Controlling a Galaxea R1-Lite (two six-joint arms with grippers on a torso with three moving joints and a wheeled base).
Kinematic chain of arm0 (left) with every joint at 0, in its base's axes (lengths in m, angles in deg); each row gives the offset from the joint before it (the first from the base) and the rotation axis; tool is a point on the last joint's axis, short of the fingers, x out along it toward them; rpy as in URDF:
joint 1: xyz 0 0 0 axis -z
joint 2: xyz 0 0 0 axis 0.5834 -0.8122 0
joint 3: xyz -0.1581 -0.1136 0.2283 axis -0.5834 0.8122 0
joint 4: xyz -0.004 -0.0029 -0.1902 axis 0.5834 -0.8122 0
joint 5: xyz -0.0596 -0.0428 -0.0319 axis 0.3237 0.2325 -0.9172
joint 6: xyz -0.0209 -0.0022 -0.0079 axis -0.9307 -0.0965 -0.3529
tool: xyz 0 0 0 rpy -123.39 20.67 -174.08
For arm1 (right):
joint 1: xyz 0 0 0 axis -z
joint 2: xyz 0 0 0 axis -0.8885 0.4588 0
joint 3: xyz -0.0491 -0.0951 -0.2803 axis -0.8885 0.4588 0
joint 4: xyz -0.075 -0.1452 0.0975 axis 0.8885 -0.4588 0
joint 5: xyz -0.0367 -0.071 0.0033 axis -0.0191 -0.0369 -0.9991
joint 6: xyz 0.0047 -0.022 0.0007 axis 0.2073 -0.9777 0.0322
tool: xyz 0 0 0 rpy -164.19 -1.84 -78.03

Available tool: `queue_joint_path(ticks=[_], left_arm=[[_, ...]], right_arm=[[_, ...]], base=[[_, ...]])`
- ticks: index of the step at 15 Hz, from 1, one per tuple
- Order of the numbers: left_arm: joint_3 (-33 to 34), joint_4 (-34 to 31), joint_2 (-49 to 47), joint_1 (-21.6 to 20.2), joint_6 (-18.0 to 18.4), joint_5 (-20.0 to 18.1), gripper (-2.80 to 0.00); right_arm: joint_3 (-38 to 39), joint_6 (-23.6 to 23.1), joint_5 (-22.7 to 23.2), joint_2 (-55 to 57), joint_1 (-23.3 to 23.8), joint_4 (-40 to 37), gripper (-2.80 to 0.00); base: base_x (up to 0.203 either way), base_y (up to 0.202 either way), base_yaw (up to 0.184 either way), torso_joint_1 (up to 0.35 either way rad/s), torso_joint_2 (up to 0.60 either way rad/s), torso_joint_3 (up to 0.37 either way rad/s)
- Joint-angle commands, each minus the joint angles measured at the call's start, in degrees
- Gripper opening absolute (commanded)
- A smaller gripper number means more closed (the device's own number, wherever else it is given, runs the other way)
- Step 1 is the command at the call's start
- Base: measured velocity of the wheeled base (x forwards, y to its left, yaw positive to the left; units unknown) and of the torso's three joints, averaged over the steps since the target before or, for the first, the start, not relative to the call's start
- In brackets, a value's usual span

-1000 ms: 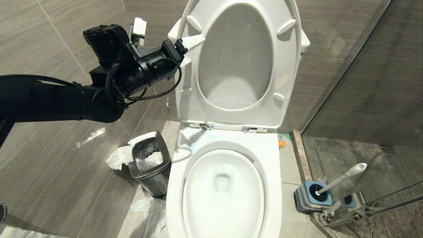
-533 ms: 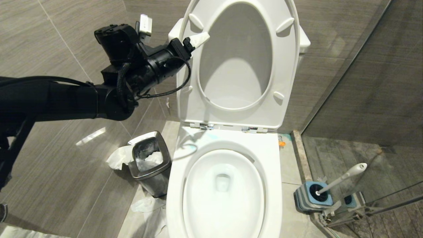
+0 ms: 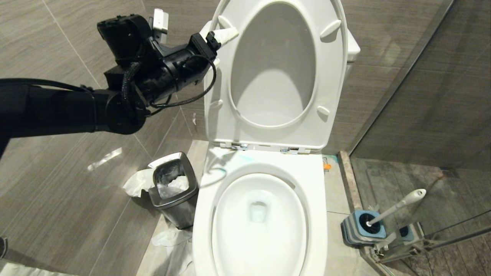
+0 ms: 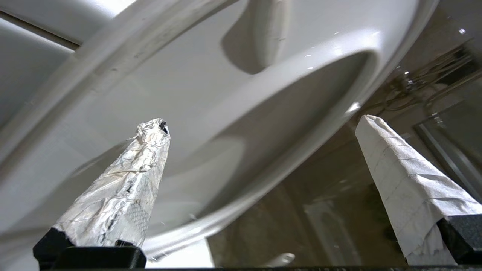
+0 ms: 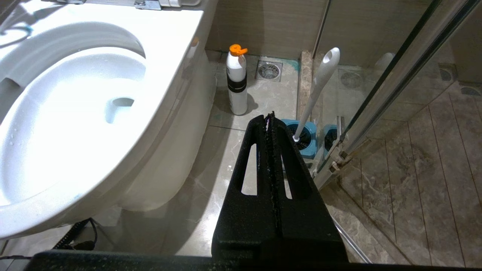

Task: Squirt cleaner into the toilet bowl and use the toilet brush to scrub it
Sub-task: Use the left hand to lift the toilet lid slightly

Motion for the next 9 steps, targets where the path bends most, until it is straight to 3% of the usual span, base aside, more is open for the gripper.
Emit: queue_joint_path(ticks=[1, 5, 8, 9], left_arm=[[1.5, -3.9, 6.3, -0.1, -3.4, -0.4, 0.0], [3.6, -9.8, 12.1, -0.4, -11.5, 0.0, 0.0], [4.4, -18.5, 16.2, -2.0, -10.0, 0.1, 0.0], [5.2, -21.9, 17.4, -2.5, -5.7, 0.1, 0.0]], right_arm=[[0.0, 0.0, 0.0, 0.0, 0.0, 0.0, -2.8], [-0.1, 0.0, 0.0, 0.0, 0.0, 0.0, -2.8], [0.0, 0.0, 0.0, 0.0, 0.0, 0.0, -2.8], [0.0, 0.0, 0.0, 0.0, 0.0, 0.0, -2.8]], base=[[0.0, 0.0, 0.0, 0.0, 0.0, 0.0], [0.0, 0.0, 0.0, 0.0, 0.0, 0.0], [0.0, 0.0, 0.0, 0.0, 0.0, 0.0], [0.0, 0.0, 0.0, 0.0, 0.0, 0.0]])
